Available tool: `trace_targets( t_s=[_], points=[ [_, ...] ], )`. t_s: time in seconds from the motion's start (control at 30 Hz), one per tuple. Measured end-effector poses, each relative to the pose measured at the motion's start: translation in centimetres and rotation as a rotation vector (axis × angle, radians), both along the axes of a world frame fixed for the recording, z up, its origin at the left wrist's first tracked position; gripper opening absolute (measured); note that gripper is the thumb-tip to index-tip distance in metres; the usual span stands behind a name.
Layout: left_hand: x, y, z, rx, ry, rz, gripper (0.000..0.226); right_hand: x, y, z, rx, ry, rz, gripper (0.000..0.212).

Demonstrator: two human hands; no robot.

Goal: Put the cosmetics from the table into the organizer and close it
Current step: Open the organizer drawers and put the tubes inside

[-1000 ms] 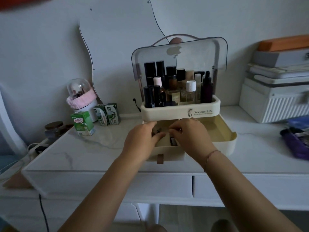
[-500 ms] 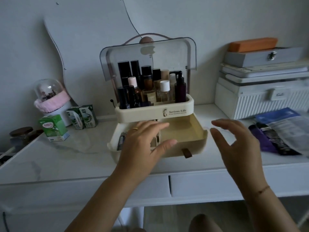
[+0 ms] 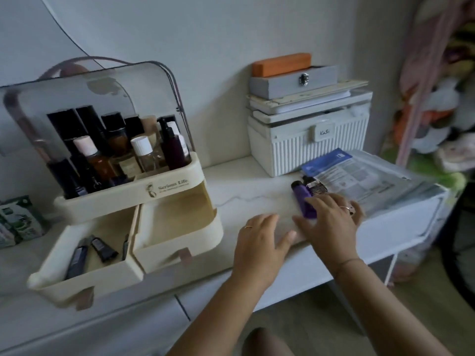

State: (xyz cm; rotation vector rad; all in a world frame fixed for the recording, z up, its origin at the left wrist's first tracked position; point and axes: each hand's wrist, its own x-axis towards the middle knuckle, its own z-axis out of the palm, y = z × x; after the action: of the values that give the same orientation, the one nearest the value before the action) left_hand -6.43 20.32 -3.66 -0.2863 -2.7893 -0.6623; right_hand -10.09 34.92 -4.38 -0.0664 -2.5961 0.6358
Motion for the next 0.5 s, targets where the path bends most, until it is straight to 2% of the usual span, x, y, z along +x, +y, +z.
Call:
trace_targets(
  t_s=[0.17, 0.37, 0.43, 0.5],
  points=[
    [-0.3, -1.1, -2.3, -0.114, 0.047, -0.017, 0.054, -1.0, -0.5, -0.1, -0.038, 0.019, -0.001, 0.039],
    [1.8, -2.2, -1.1, -0.007, 0.049, -0.08, 0.057, -0.9, -2.2, 0.0, 0.028, 0.074, -0.039, 0.021],
    [3.5, -2.5, 0.0, 0.012, 0.112, -0.106, 0.055, -0.6, -2.4, 0.1, 0.036, 0.086, -0.015, 0.018],
    [5.2, -3.2, 1.3, 0.023, 0.282, -0.158, 0.047, 0.0, -2.7, 0.8, -0.076, 0.141, 0.037, 0.02]
  ],
)
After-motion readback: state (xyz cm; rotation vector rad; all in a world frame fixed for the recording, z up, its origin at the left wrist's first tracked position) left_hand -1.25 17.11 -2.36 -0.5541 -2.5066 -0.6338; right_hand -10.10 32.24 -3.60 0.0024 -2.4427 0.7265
